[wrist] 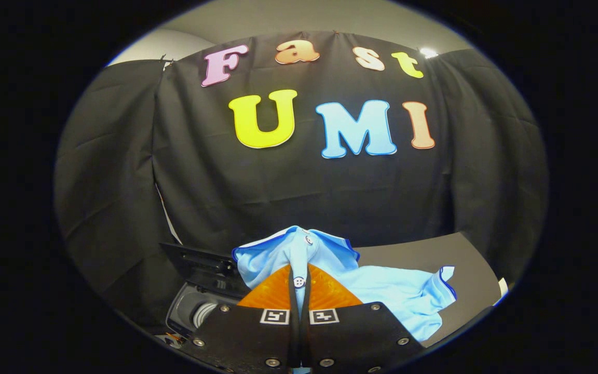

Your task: Put the clothes into the washing machine and then close the washing machine lid.

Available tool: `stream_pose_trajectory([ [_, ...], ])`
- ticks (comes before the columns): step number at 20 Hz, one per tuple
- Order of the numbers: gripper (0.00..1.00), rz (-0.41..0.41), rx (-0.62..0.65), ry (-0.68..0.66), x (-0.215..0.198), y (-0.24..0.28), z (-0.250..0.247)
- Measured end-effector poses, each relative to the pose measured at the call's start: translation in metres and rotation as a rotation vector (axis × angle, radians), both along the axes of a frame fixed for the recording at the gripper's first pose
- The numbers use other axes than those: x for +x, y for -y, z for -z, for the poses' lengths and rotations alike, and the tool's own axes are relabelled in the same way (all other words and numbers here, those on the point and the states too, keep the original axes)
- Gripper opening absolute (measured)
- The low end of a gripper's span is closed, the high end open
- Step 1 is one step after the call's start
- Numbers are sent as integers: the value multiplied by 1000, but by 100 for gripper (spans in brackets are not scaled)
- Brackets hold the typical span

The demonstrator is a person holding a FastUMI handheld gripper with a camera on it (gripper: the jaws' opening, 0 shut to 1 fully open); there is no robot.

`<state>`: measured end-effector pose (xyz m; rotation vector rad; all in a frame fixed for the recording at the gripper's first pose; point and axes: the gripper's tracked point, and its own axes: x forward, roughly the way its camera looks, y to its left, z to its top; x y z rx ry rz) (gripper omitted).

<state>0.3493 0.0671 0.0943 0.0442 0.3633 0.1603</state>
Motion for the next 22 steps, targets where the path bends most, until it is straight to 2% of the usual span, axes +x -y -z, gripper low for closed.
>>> stream_pose_trajectory([
  [13, 0, -129, 29, -15, -22, -110, 17],
  [22, 0, -180, 26, -33, -28, -167, 37],
])
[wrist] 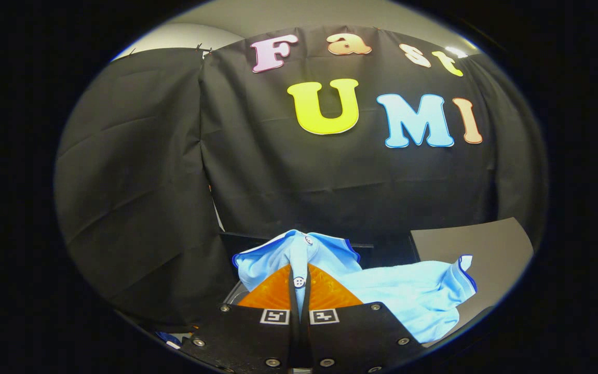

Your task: Put the clothes into the washing machine and then close the washing machine lid.

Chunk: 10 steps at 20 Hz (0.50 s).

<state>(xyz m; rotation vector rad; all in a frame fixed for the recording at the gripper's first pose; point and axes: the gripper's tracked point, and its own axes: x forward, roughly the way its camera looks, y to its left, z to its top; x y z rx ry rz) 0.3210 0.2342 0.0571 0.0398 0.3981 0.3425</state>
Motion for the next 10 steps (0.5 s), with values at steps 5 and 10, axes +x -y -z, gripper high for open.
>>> stream_pose_trajectory([
  [5, 0, -20, -9, -22, -1, -20, 13],
  [10, 0, -7, -31, -37, 1, -27, 29],
])
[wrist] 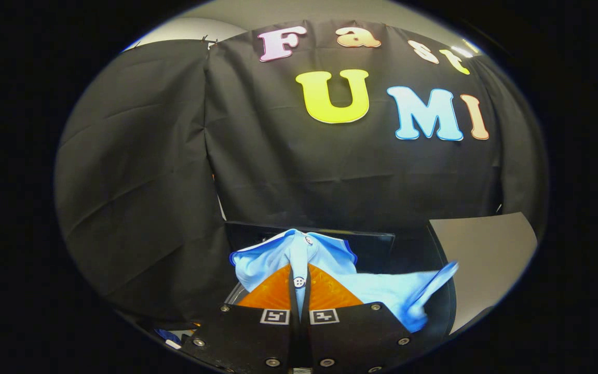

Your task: Put the clothes into the washing machine and then close the washing machine lid.

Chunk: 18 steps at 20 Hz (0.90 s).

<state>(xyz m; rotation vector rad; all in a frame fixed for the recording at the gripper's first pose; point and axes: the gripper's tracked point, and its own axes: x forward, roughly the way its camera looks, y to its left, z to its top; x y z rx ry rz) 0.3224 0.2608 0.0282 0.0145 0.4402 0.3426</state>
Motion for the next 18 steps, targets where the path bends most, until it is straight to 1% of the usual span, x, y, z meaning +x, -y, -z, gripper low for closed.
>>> stream_pose_trajectory([
  [6, 0, 9, 3, -61, 2, -8, 36],
  [13, 0, 12, -71, -122, 0, -18, 92],
  [18, 0, 14, -78, -179, -6, -29, 126],
])
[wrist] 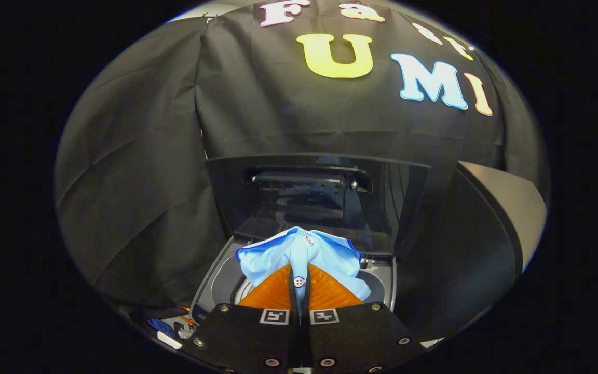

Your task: Put the clothes into the washing machine and then close the washing machine lid.

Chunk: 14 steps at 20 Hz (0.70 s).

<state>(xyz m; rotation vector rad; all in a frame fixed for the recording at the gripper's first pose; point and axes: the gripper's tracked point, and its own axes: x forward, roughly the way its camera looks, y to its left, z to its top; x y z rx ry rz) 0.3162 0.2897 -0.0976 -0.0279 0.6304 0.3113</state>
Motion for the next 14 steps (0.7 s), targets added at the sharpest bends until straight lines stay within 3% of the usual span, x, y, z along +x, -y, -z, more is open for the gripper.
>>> stream_pose_trajectory([
  [11, 8, 56, -74, -112, -12, 2, 70],
  [14, 12, 38, -75, -155, -19, 3, 87],
])
